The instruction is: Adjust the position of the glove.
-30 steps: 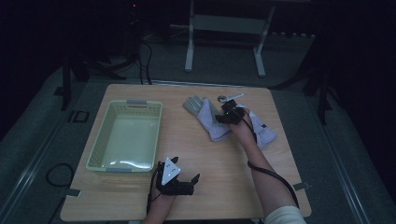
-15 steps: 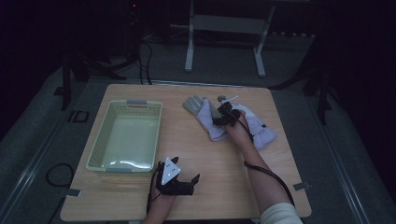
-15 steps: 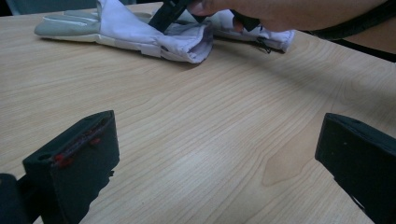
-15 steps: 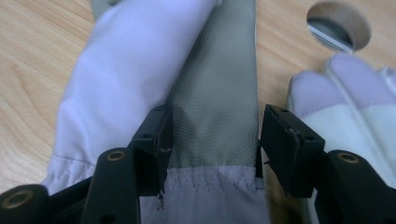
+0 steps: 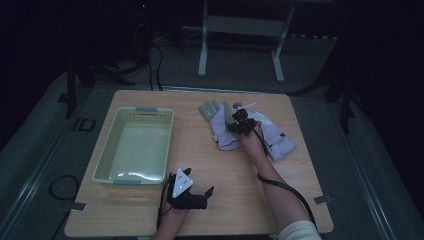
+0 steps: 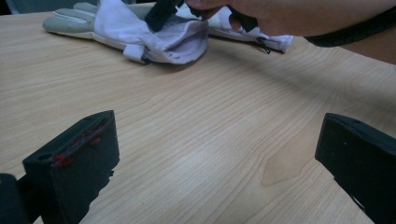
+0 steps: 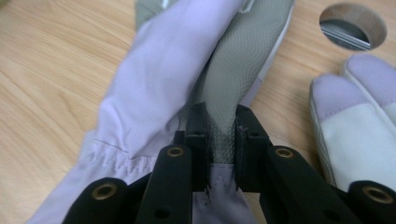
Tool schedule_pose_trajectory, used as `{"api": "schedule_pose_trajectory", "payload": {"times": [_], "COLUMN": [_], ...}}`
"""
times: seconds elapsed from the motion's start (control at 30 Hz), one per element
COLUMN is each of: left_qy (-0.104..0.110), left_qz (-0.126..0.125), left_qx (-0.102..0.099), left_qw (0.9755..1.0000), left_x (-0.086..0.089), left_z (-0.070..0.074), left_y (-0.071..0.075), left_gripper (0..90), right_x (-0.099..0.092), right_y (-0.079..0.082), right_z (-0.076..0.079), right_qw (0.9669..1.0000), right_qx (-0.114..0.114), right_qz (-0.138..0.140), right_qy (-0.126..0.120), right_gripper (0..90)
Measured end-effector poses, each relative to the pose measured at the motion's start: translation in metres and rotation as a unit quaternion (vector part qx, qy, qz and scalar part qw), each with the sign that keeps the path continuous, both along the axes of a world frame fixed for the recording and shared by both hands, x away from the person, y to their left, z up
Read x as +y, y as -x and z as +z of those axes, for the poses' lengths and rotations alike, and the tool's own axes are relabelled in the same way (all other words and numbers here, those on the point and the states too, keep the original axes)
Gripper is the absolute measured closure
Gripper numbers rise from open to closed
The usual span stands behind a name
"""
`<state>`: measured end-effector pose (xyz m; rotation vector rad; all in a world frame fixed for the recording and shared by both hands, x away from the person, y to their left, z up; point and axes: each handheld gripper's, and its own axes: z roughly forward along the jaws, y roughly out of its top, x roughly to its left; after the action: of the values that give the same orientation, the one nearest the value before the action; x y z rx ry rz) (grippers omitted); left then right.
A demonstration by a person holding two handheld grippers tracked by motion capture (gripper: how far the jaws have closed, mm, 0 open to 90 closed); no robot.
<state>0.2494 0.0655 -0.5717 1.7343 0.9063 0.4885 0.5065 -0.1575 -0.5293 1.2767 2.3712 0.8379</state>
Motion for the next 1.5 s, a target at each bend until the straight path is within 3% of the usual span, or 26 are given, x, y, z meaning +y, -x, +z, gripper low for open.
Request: {"api": "schedule_pose_trajectory", "payload": {"times": [0.37,0.47,0.57,0.63,0.67,0.73,0.83,1.03,1.07,1.17,1.2,1.33,1.5], "left_qy": [0.000,0.004,0.002,0.000,0.000,-0.002,-0.001,0.000,-0.001,-0.003,-0.003,-0.003,-0.003], "left_qz": [0.000,-0.003,-0.002,-0.001,-0.001,-0.001,-0.001,-0.001,-0.001,-0.002,-0.002,-0.002,-0.002], "left_qx": [0.001,0.003,0.002,0.000,-0.001,-0.001,-0.001,-0.003,-0.004,-0.006,-0.005,-0.005,-0.005], "left_qw": [1.0000,1.0000,1.0000,1.0000,1.0000,1.0000,1.0000,1.0000,1.0000,1.0000,1.0000,1.0000,1.0000], "left_x": [0.000,0.001,0.001,0.000,0.000,0.000,0.000,0.000,0.000,0.000,0.000,0.000,0.000], "left_z": [0.000,0.000,0.000,0.000,0.000,0.000,0.000,0.000,0.000,0.000,0.000,0.000,0.000], "left_y": [0.000,0.000,0.000,0.000,0.000,0.001,0.000,0.001,0.001,0.001,0.001,0.001,0.001], "left_gripper": [0.0,0.0,0.0,0.0,0.0,0.0,0.0,0.0,0.0,0.0,0.0,0.0,0.0], "right_x": [0.003,0.000,-0.005,-0.007,-0.012,-0.015,-0.022,-0.023,-0.021,-0.019,-0.015,-0.008,-0.003], "right_y": [0.026,0.042,0.061,0.066,0.079,0.090,0.106,0.136,0.144,0.155,0.158,0.162,0.159], "right_z": [0.038,0.047,0.055,0.057,0.064,0.068,0.071,0.063,0.056,0.045,0.040,0.020,-0.005], "right_qw": [0.9974,0.9951,0.9931,0.9928,0.9912,0.9912,0.9883,0.9867,0.9861,0.9831,0.9842,0.9845,0.9859], "right_qx": [-0.023,-0.027,-0.038,-0.041,-0.052,-0.062,-0.064,-0.068,-0.059,-0.058,-0.064,-0.058,-0.030], "right_qz": [-0.019,-0.018,-0.033,-0.037,-0.052,-0.060,-0.079,-0.091,-0.091,-0.102,-0.104,-0.115,-0.125], "right_qy": [-0.066,-0.094,-0.105,-0.106,-0.110,-0.101,-0.113,-0.116,-0.126,-0.140,-0.128,-0.119,-0.107], "right_gripper": [79.1,79.1,79.2,79.2,79.2,79.2,79.1,79.1,79.1,79.0,79.0,78.9,78.1]}}
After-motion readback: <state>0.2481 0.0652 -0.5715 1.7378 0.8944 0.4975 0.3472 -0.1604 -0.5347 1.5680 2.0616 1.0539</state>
